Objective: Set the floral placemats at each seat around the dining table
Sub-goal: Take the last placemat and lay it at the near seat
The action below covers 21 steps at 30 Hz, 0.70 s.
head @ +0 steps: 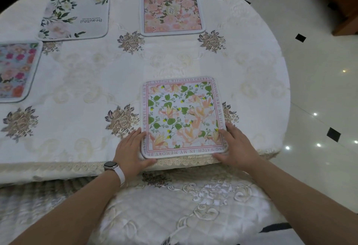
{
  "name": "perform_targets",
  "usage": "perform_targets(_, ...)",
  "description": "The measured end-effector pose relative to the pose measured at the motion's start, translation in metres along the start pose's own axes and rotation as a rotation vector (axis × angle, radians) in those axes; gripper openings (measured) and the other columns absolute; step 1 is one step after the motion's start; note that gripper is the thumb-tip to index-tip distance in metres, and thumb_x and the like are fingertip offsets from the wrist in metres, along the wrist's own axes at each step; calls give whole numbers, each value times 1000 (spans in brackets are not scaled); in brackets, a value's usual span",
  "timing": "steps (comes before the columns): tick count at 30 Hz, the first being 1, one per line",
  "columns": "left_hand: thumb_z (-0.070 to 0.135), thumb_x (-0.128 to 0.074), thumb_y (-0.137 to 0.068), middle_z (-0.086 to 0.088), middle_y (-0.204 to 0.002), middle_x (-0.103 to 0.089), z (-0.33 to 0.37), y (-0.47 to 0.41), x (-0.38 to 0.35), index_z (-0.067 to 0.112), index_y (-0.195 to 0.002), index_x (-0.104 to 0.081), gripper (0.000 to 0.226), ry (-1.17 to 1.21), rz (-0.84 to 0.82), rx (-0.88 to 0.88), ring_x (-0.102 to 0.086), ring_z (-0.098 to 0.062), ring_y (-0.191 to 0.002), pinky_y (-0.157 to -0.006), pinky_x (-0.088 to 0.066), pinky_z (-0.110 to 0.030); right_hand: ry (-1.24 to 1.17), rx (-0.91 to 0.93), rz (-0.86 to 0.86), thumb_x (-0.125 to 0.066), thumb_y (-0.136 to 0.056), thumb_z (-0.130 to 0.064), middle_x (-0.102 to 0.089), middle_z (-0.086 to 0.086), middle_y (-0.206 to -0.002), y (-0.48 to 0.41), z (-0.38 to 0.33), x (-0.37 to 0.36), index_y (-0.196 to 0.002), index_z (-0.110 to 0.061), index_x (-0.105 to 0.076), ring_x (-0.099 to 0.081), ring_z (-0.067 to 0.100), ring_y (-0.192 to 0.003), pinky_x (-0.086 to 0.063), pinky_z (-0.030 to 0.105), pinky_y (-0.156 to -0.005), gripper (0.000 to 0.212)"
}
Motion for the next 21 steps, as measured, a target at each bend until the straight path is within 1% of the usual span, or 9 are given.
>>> perform_targets(10,82,-43,-57,-5,-157,-25,2,-1,0,19,-146,-33,110,-47,-33,-4,-22,-23,-144,-117,-19,-45,0,2,-6,-64,-77,-66,-10,7,-164,0,-1,1,-153,-22,-25,-12,25,-150,-13,39,-123,96)
perform_targets(14,82,-45,-57,-4,-158,-24,4,-1,4,21,-146,-32,109,-56,-55,16,-22,-22,-145,-117,-20,-45,14,17,-28,-63,-77,-66,-9,9,-164,1,-4,6,-153,-22,-24,-12,26,-150,-13,39,-123,95)
perform_targets(16,83,-45,-57,-3,-158,-24,6,1,6,23,-146,-32,108,-59,-75,27,-22,-23,-144,-117,-21,-45,30,20,-57,-62,-77,-67,-12,9,-163,0,-5,9,-152,-22,-26,-16,27,-148,-18,40,-122,94)
perform_targets(17,83,-45,-57,-4,-157,-25,9,2,9,23,-145,-33,107,-46,-79,39,-23,-23,-143,-116,-23,-44,37,18,-70,-61,-78,-66,-16,9,-162,-1,-6,13,-150,-22,-29,-20,27,-146,-24,40,-120,91)
perform_targets(19,82,-45,-59,-4,-156,-28,13,4,17,23,-142,-38,102,6,-66,63,-29,-24,-141,-113,-29,-44,39,13,-86,-59,-83,-62,-30,7,-155,-3,-10,26,-146,-20,-38,-33,26,-138,-37,41,-112,78)
perform_targets(21,79,-44,-65,-3,-151,-37,20,7,33,21,-137,-47,92,46,4,68,-37,-24,-136,-109,-34,-43,16,16,-60,-54,-91,-52,-40,4,-148,-5,-15,46,-143,-18,-43,-43,25,-131,-43,40,-104,63)
Point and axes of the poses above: each hand's wrist, its own y-axis away from the middle knuckle, its own x-axis out of the back of the hand, z = x × y, the point moved 4 cm from there along -y, towards the middle knuckle
